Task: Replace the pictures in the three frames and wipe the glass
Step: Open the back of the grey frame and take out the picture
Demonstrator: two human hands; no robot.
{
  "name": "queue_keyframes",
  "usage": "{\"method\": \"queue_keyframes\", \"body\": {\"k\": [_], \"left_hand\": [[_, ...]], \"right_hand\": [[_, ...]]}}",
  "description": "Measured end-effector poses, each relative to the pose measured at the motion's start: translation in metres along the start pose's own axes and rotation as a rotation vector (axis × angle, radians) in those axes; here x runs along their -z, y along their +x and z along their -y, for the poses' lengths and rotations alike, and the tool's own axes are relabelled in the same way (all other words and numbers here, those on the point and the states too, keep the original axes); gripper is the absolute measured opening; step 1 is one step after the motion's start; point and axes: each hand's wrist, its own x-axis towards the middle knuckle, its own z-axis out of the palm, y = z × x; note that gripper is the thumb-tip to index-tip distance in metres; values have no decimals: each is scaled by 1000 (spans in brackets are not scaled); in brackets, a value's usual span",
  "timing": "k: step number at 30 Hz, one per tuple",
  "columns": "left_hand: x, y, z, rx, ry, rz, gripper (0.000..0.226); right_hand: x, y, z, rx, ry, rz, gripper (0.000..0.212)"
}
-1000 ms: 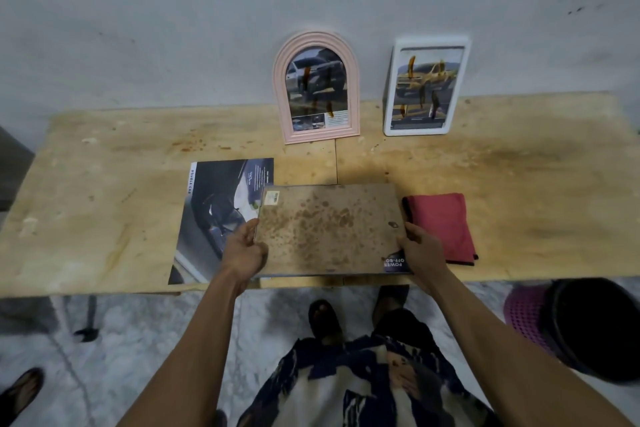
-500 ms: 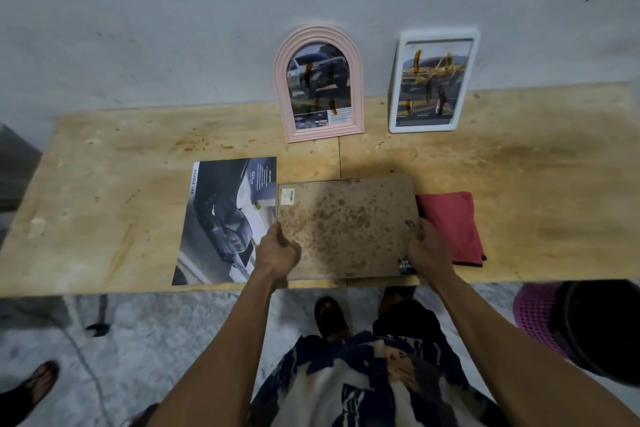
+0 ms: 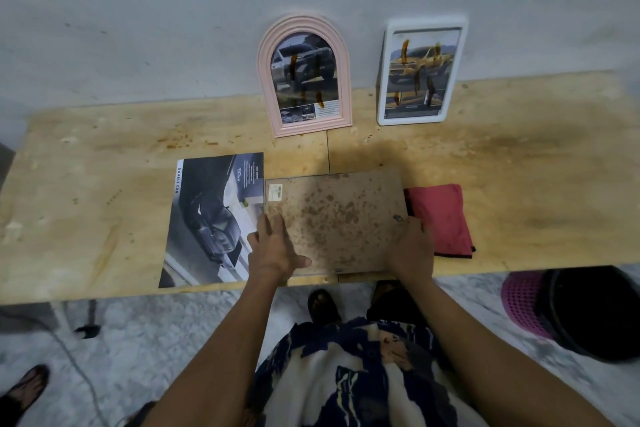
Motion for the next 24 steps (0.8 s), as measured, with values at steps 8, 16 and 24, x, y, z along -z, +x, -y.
{"method": "queue_keyframes", "body": {"k": [8, 16, 24], "left_hand": [[-1, 2, -2, -21, 29, -26, 110], [-2, 4, -3, -15, 66, -41, 108], [0, 3, -4, -14, 58, -18, 109]], "right_hand": [[-10, 13, 26, -497, 399, -120, 43], [-9, 12, 15, -645, 716, -253, 43], [-2, 26, -1, -325, 333, -60, 40]]}}
